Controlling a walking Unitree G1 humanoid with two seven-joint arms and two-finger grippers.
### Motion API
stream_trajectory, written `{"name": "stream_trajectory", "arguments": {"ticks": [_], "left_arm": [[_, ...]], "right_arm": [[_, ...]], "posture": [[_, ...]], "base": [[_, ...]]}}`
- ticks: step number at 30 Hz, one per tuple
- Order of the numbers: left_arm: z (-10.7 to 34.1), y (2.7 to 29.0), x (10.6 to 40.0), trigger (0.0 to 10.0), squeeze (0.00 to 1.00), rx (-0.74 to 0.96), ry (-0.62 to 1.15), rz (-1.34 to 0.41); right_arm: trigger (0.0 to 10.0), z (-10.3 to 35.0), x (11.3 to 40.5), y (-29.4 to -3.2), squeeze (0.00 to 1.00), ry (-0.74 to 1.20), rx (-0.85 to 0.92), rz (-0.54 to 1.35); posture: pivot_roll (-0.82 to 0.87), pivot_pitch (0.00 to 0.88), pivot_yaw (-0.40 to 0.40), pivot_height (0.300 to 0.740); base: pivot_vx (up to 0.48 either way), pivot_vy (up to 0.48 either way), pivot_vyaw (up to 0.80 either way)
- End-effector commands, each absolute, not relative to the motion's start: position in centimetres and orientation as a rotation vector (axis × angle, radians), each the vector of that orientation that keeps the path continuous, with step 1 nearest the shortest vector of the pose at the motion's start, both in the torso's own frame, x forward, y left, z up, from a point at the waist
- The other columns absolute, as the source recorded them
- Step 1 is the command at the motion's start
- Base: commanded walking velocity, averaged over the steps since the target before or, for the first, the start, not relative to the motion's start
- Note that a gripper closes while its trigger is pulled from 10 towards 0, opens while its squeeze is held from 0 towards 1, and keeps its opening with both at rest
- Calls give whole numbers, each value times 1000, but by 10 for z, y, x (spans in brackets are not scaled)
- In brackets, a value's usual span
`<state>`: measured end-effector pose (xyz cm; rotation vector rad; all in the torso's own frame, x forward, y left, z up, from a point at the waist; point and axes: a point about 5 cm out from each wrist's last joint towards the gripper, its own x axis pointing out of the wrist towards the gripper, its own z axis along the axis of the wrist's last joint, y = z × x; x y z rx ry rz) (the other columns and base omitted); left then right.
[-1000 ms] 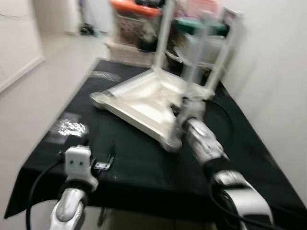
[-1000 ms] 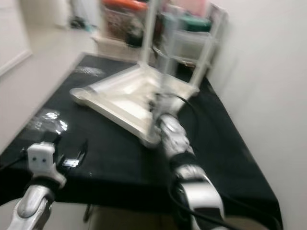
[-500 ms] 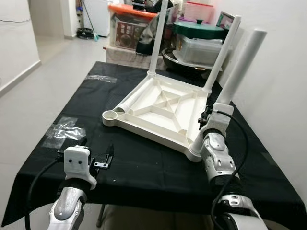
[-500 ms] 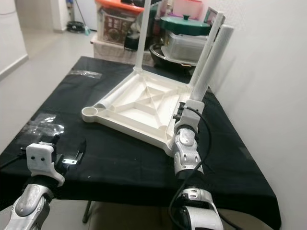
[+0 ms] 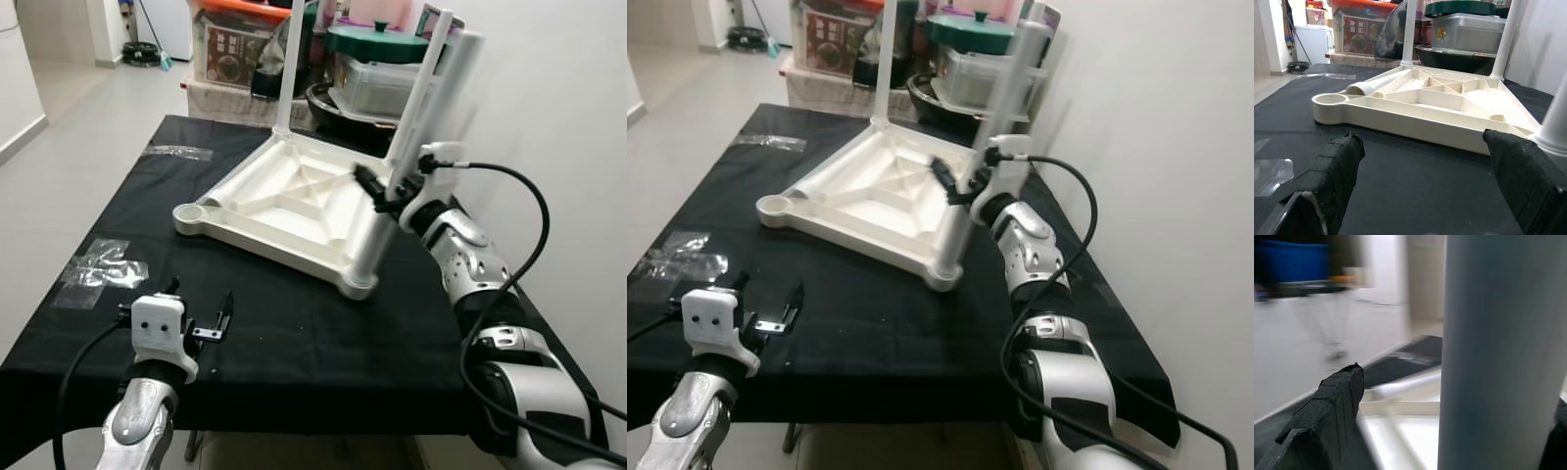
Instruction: Building children table
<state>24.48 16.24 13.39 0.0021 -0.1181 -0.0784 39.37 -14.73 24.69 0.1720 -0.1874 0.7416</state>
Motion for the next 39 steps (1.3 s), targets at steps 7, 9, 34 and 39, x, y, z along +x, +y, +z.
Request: {"name": "stream_trajectory", "arguments": {"ticks": [7,9,34,39], "left_arm": [[131,163,243,10000,0,11,-112,-74],[131,163,243,10000,0,13,-113,-73],[127,161,240,10000,0,2,-92,-89],[127,161,240,10000,0,2,-90,-90]], "right_arm": [[7686,223,365,-112,0,-138,61,1229],[2275,217,363,-102,0,-130,59,1261],[0,126,362,-201,0,294,6,-481],[10000,129,368,-192,0,299,22,-464]], "posture": [[145,0,-223,740],[145,0,-222,740],[86,0,-183,740],[88,0,-186,740]], "base": [[0,0,0],[0,0,0],[0,0,0],[0,0,0]]}}
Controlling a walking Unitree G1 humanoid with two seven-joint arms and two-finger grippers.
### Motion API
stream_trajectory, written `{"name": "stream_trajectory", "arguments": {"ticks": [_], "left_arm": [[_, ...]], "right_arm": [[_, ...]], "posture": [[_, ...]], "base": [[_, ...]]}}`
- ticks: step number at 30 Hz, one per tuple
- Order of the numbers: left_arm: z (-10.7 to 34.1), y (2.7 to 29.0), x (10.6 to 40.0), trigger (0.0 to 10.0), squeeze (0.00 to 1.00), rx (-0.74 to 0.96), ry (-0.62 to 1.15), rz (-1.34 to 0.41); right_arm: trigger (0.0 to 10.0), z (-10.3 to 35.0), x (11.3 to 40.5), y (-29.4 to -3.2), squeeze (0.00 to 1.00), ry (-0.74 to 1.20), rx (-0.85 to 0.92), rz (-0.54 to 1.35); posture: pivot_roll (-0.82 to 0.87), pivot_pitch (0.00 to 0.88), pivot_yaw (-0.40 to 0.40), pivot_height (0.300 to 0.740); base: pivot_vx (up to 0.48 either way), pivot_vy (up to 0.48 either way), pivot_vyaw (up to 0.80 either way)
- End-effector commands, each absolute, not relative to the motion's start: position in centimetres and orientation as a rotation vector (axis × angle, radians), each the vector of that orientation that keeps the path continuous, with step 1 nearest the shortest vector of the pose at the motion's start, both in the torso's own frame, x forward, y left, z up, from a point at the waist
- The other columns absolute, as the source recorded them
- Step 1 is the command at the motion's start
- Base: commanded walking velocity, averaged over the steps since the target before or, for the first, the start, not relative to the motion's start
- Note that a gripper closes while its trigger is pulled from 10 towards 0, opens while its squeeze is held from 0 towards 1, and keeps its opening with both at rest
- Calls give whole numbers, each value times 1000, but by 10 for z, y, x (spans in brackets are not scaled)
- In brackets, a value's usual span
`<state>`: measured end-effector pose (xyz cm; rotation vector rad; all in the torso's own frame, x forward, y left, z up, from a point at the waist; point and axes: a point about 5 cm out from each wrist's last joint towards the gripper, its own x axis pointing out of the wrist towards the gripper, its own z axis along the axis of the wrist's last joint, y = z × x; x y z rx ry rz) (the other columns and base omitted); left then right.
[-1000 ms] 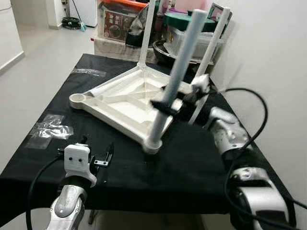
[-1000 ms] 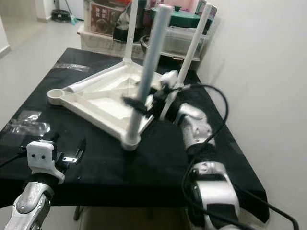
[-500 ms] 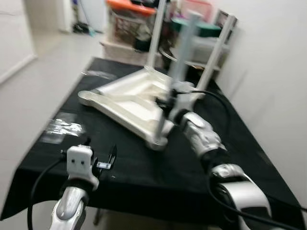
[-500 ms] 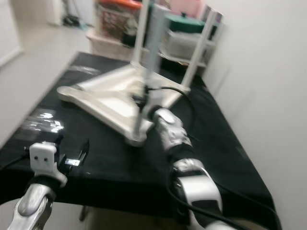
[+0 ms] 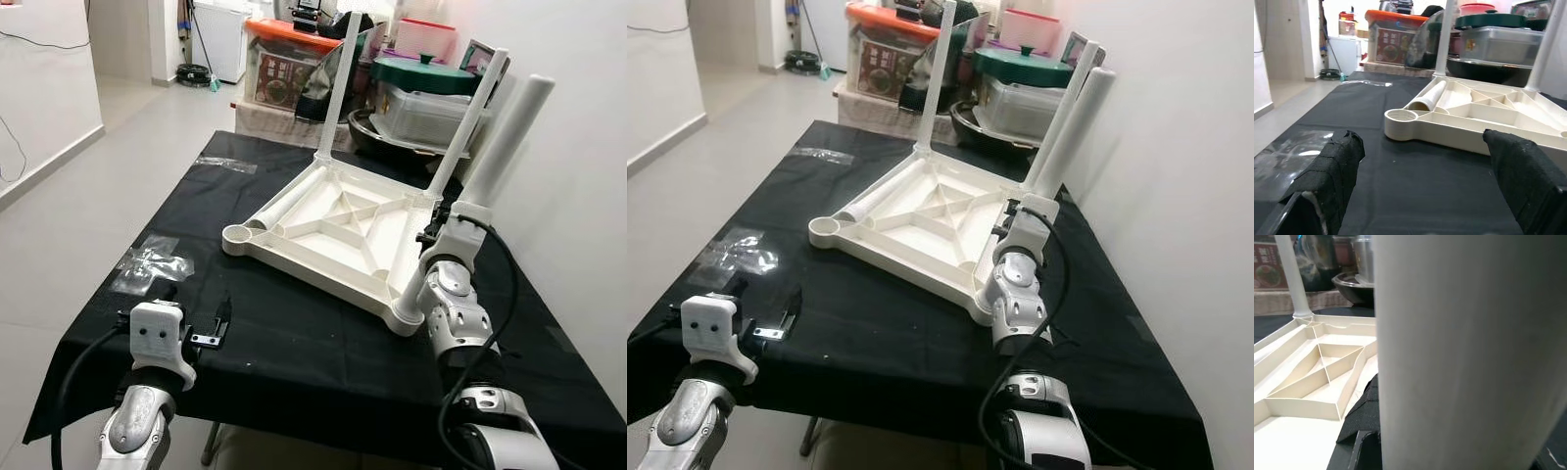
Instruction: Building children table
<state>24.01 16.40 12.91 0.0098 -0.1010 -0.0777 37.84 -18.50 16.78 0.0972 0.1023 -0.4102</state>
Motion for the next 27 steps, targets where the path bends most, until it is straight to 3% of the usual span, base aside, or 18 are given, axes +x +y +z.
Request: {"name": "stream_trajectory", "arguments": {"ticks": [1,8,9,14,15,20,22,25,27], "left_arm": [[128,161,240,10000,0,2,-91,-88],[128,161,241,10000,0,6,-93,-86],[128,161,241,10000,0,7,-93,-87],[128,161,241,10000,0,7,-93,-88],[128,161,241,10000,0,7,-95,-87],[129,160,242,10000,0,8,-97,-87],[129,159,243,10000,0,9,-99,-91],[129,159,243,10000,0,10,-100,-93],[130,159,243,10000,0,13,-102,-94]], "right_arm": [[10000,131,371,-189,0,307,23,-457],[10000,145,383,-184,0,268,60,-384],[10000,161,390,-188,1000,187,106,-344],[10000,173,392,-191,1000,130,135,-329],[10000,194,400,-191,0,64,166,-230],[10000,230,410,-186,0,-52,218,10],[10000,246,410,-172,0,-124,239,302],[10000,246,408,-163,0,-134,242,461],[10000,238,400,-138,0,-115,225,778]], "posture": [[91,0,-189,740],[91,0,-189,740],[94,0,-191,740],[94,0,-191,740],[96,0,-193,740],[97,0,-192,740],[105,0,-196,740],[105,0,-196,740],[118,0,-202,740]], "base": [[0,0,0],[0,0,0],[0,0,0],[0,0,0],[0,0,0],[0,0,0],[0,0,0],[0,0,0],[0,0,0]]}}
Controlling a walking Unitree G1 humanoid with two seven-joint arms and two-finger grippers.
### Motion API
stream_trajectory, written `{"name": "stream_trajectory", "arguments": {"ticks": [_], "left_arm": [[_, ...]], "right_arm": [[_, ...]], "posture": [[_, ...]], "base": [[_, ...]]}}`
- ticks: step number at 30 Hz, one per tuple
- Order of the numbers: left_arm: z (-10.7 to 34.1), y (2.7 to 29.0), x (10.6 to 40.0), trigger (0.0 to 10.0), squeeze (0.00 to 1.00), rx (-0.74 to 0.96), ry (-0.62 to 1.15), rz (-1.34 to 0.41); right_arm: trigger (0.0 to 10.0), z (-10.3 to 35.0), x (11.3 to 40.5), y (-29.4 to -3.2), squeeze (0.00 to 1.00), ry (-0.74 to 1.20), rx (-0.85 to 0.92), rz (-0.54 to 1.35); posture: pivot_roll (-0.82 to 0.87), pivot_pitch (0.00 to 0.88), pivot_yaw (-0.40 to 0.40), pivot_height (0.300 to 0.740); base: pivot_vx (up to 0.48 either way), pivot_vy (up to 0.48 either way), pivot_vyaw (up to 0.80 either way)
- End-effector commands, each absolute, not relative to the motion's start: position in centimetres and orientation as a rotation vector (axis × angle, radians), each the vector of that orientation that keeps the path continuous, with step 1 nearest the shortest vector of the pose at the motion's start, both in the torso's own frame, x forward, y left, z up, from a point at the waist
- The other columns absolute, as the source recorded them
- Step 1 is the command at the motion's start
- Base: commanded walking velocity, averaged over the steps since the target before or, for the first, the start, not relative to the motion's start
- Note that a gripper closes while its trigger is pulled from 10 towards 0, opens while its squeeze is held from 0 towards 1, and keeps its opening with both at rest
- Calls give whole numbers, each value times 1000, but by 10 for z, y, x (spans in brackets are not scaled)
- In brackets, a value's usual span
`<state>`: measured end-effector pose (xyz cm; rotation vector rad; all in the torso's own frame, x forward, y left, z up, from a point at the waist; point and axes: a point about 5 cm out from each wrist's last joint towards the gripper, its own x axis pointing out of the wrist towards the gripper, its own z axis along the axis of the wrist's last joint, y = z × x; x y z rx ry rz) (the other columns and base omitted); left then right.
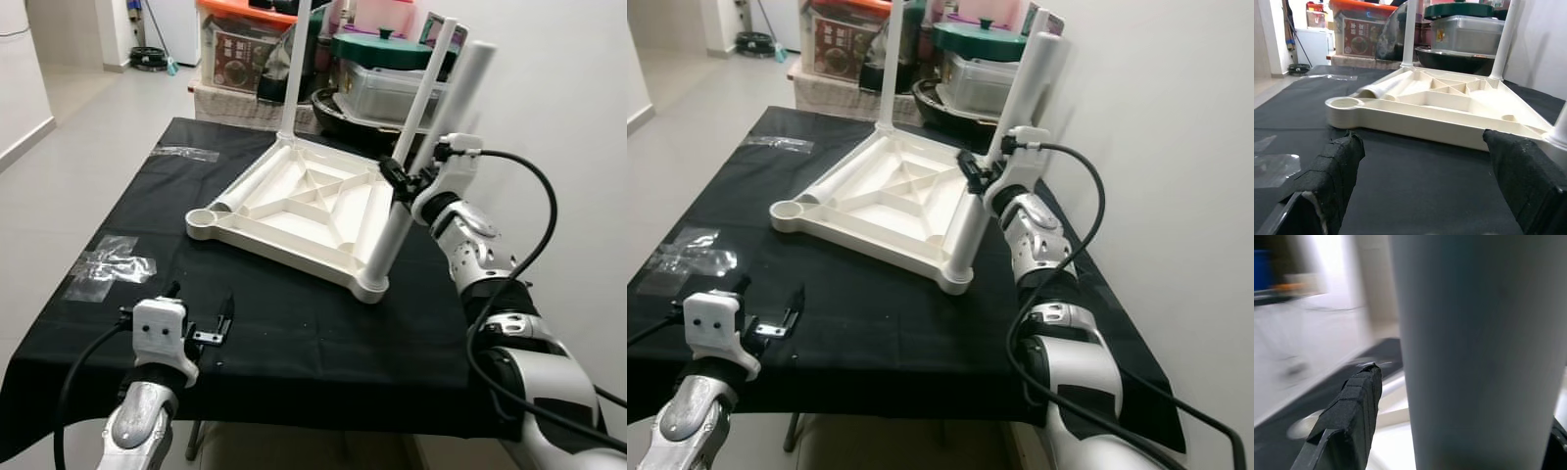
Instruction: Building children table
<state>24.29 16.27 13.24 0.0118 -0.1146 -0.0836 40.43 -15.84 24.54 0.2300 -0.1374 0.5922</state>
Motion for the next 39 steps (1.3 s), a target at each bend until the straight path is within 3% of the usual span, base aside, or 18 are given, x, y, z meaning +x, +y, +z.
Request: {"name": "stream_trajectory", "arguments": {"ticks": [1,5,6,9,10,11,12,13,14,16,20,22,28,34,35,36,37,39], "left_arm": [[130,159,243,10000,0,15,-103,-94],[130,160,243,10000,0,20,-104,-94],[130,160,242,10000,0,22,-104,-93],[131,160,242,10000,0,23,-104,-93],[131,160,242,10000,0,24,-104,-92],[131,160,242,10000,0,24,-104,-92],[131,160,241,10000,0,24,-103,-91],[131,160,241,10000,0,24,-103,-91],[130,160,241,10000,0,23,-102,-91],[130,160,241,10000,0,23,-102,-91],[128,159,241,10000,0,14,-95,-95],[128,159,241,10000,0,13,-94,-97],[127,159,240,10000,0,12,-91,-98],[127,160,240,10000,0,12,-88,-98],[126,160,240,10000,0,12,-87,-100],[126,160,240,10000,0,12,-87,-100],[126,159,240,10000,0,12,-86,-101],[126,159,241,10000,0,13,-86,-103]], "right_arm": [[10000,233,395,-126,0,-101,209,891],[10000,220,381,-98,0,-82,148,1131],[8275,214,372,-84,0,-81,120,1249],[8275,210,366,-76,0,-82,104,1324],[4706,206,359,-69,0,-80,88,1381],[4706,206,359,-69,0,-80,88,1381],[1529,201,356,-64,0,-72,82,1408],[1529,201,356,-64,0,-72,82,1408],[0,195,361,-60,0,-53,46,1306],[0,195,361,-60,0,-53,46,1306],[0,162,405,-126,0,212,-11,159],[0,155,404,-150,0,254,16,-47],[0,133,385,-197,0,286,45,-386],[0,122,375,-194,0,301,55,-422],[6235,120,376,-186,0,308,68,-370],[6235,120,376,-186,0,308,68,-370],[8824,120,379,-178,0,314,79,-331],[10000,131,383,-174,1000,244,94,-366]], "posture": [[118,0,-202,740],[141,0,-213,740],[144,0,-214,740],[144,0,-214,740],[144,0,-213,740],[144,0,-213,740],[139,0,-214,740],[139,0,-214,740],[139,0,-214,740],[139,0,-214,740],[111,0,-199,740],[111,0,-199,740],[105,0,-193,740],[95,0,-184,740],[95,0,-184,740],[95,0,-184,740],[94,0,-183,740],[94,0,-183,740]], "base": [[0,0,0],[0,0,0],[0,0,0],[0,0,0],[0,0,0],[0,0,0],[0,0,0],[0,0,0],[0,0,0],[0,0,0],[0,0,0],[0,0,0],[0,0,0],[0,0,0],[0,0,0],[0,0,0],[0,0,0],[0,0,0]]}}
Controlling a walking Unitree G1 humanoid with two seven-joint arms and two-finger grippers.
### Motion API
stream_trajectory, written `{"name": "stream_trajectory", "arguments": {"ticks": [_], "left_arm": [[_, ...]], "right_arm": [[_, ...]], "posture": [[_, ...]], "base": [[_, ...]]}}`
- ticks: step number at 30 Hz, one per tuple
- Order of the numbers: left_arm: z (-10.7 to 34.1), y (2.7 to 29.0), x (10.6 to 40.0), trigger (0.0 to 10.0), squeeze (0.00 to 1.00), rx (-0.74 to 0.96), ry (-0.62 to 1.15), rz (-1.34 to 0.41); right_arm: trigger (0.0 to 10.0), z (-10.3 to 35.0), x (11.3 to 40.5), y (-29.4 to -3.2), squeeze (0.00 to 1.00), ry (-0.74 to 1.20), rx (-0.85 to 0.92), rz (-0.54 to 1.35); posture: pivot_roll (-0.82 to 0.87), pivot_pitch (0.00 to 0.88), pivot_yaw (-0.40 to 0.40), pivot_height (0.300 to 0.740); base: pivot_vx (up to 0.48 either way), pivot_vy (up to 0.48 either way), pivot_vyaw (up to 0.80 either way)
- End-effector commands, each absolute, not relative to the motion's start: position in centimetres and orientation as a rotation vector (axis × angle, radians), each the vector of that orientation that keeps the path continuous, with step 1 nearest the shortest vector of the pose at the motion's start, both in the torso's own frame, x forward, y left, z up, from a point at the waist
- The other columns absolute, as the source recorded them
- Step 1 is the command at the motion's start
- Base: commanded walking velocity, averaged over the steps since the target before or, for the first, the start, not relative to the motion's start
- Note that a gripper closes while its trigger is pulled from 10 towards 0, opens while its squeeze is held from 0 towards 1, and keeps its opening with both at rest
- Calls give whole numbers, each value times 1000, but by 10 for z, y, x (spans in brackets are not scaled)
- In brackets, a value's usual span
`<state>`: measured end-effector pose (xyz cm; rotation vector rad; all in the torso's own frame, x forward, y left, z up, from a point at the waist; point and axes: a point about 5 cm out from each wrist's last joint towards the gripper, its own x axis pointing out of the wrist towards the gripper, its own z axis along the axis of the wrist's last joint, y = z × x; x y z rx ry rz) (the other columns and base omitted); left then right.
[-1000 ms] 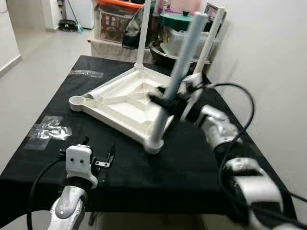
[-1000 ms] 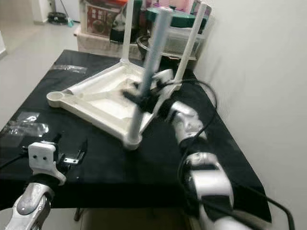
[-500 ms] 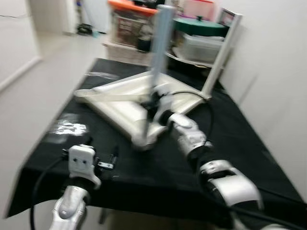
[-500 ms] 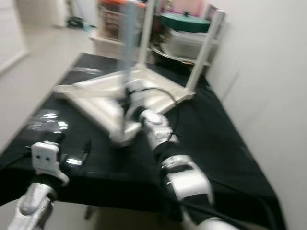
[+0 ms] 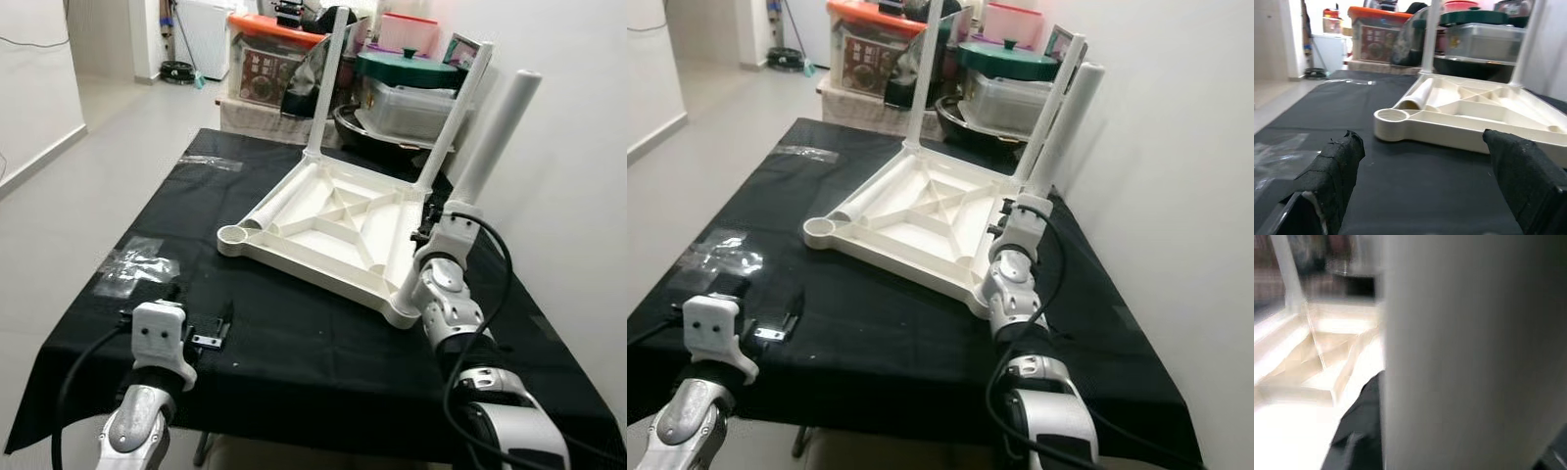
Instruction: Building children table
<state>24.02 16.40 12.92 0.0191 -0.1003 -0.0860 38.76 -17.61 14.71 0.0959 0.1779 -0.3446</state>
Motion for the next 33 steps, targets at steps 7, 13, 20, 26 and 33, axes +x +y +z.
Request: {"name": "stream_trajectory", "arguments": {"ticks": [7,13,20,26,33], "left_arm": [[126,159,241,10000,0,15,-90,-97],[126,158,241,10000,0,15,-89,-102],[128,158,241,10000,0,18,-95,-99],[129,160,241,10000,0,25,-100,-92],[130,162,242,10000,0,35,-106,-80]], "right_arm": [[10000,161,395,-180,733,165,94,-370],[10000,221,409,-153,0,-103,314,156],[10000,229,387,-113,0,-167,229,930],[7961,212,378,-89,0,-110,139,1091],[0,181,378,-59,0,24,-14,1001]], "posture": [[103,0,-194,740],[97,0,-188,740],[120,0,-209,740],[125,0,-212,740],[135,0,-218,740]], "base": [[0,0,0],[0,0,0],[0,0,0],[0,0,0],[0,0,0]]}}
